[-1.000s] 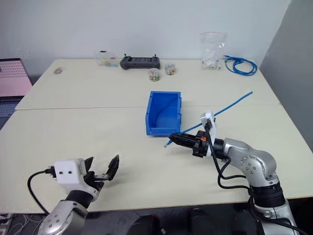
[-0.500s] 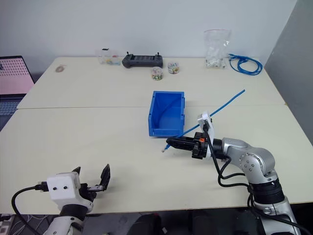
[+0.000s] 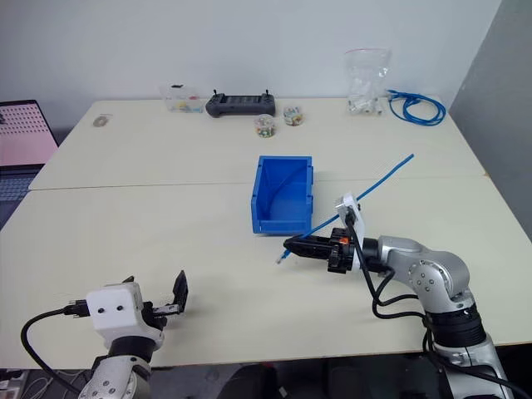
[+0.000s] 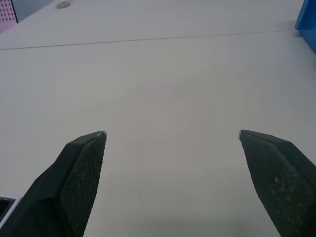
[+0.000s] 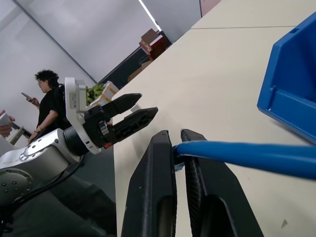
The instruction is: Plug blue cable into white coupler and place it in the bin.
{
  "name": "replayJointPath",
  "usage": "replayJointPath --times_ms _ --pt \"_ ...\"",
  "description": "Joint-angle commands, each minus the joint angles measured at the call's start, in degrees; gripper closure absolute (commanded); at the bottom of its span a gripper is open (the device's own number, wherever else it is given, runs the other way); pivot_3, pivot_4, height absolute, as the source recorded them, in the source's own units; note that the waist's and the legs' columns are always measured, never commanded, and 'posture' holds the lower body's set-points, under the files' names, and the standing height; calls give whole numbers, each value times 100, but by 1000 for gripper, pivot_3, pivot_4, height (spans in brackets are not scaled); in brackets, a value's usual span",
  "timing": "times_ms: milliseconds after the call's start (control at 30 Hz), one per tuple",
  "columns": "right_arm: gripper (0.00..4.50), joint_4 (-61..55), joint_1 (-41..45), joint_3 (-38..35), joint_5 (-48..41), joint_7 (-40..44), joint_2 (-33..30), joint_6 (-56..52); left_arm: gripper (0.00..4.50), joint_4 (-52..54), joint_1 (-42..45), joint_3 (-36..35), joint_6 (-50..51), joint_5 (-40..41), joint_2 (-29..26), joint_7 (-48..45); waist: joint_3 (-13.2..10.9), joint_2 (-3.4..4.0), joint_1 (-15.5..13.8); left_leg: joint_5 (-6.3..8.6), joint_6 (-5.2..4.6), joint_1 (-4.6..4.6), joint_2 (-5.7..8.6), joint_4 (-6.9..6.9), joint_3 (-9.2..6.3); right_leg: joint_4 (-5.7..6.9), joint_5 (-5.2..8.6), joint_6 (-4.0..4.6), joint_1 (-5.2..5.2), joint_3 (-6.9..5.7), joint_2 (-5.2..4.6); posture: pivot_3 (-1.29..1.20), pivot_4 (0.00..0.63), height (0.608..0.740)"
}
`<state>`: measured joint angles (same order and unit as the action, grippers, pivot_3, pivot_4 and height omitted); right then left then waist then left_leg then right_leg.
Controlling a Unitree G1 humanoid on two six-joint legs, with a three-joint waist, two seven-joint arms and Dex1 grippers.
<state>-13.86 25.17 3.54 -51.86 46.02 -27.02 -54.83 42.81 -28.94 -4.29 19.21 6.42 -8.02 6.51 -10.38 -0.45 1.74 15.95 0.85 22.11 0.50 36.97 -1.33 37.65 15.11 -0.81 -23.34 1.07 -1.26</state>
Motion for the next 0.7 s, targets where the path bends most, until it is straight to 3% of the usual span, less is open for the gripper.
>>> replayJointPath --times_ms 33,200,700 --pt "4500 -289 -16 -93 -85 14 -23 -22 0 72 597 46 23 -192 226 189 4 14 -16 0 -1 1 1 0 4 -2 1 -1 0 1 0 0 150 740" --pt "4500 -323 -15 -111 -78 20 -45 -54 0 73 879 63 255 -385 472 343 23 -71 2 4 -4 11 -8 26 -3 25 4 -6 1 -3 -1 0 150 740" --pt "4500 -340 4 -106 -82 208 -310 -125 0 155 1287 199 601 -1027 1131 932 23 -75 -20 6 -8 15 -15 93 -21 51 -2 -3 15 -14 11 0 150 740"
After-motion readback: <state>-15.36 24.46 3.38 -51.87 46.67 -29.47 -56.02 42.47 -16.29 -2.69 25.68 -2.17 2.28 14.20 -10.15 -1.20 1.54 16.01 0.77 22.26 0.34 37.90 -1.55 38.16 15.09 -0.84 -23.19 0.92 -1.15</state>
